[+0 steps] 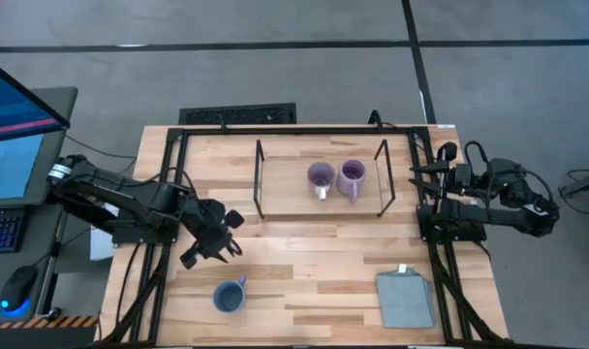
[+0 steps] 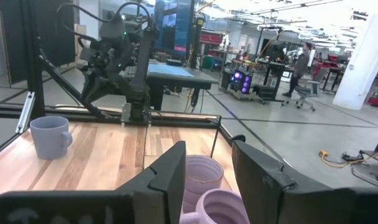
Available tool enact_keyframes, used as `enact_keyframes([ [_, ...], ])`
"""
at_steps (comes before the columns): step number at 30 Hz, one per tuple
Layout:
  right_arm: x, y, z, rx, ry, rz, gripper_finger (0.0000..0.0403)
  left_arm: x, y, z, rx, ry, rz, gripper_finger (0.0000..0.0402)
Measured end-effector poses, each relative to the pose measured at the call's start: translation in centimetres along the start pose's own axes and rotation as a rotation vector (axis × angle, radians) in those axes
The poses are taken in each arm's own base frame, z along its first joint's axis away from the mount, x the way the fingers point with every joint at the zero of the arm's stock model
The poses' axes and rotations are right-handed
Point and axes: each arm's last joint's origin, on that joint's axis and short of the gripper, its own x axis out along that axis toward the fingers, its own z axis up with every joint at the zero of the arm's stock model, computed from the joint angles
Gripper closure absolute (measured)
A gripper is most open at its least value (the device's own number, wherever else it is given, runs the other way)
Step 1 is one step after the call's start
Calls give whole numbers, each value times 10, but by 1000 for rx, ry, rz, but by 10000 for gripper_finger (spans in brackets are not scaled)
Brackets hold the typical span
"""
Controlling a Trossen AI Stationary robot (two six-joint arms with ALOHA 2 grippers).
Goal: Stack small to large cups/mugs on shelf
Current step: Put the blue mug on the shelf
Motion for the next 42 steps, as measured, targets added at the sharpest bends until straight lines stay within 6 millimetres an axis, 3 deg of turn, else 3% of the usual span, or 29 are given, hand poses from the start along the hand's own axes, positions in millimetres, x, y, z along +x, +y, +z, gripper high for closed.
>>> enact_keyframes([
  [19, 0, 0, 0, 0, -4, -1, 249, -2, -11, -15, 203, 91, -198, 311],
  [42, 0, 0, 0, 0, -4, -1, 250, -3, -7, -21, 183, 245, -34, 311],
])
